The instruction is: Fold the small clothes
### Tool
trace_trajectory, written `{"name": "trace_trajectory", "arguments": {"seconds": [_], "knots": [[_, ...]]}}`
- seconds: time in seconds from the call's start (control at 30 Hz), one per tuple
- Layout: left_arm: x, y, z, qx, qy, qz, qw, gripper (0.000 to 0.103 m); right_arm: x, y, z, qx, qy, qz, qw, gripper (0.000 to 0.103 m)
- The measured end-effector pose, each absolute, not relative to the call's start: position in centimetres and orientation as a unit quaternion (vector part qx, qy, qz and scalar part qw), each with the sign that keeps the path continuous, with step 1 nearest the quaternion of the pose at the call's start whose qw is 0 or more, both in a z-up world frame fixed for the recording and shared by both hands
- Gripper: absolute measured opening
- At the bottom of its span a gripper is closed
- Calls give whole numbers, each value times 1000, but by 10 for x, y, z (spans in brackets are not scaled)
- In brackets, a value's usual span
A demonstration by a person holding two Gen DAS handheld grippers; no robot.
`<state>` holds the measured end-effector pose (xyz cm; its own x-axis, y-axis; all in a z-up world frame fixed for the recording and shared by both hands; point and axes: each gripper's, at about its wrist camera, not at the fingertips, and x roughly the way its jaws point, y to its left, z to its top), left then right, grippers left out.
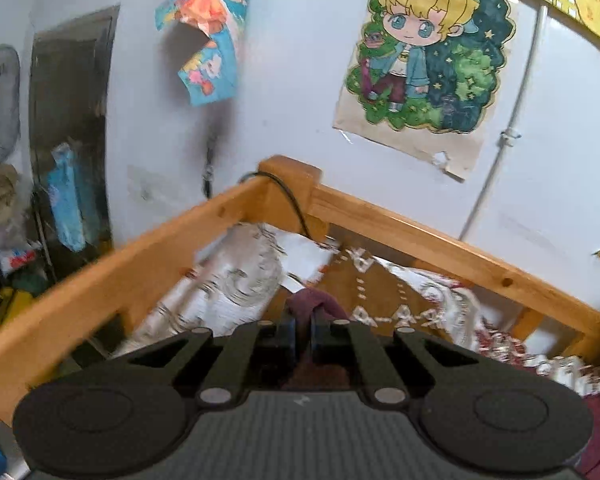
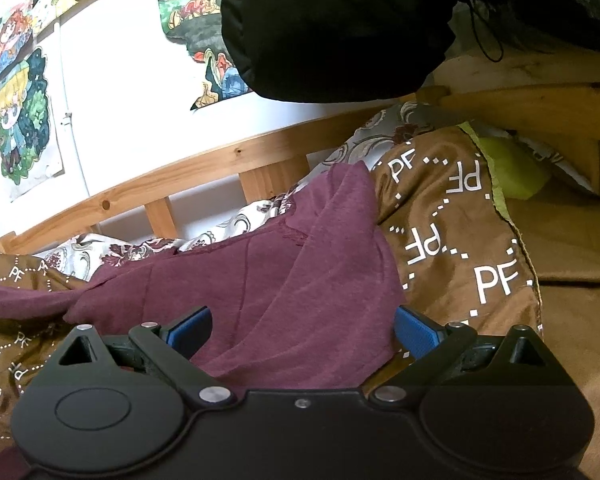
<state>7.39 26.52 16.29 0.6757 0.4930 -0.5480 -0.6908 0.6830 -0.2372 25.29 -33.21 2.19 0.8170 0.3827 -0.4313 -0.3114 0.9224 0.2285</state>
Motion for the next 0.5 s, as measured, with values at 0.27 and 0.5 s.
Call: {"name": "trace_trajectory", "arguments": {"seconds": [0.27, 0.5], "knots": [[106, 209, 191, -240, 188, 226, 925, 5, 250, -332, 24, 73, 244, 187, 949, 98], [149, 101, 219, -195, 177, 34, 964, 5, 253, -342, 30, 91, 238, 178, 950, 98]]}}
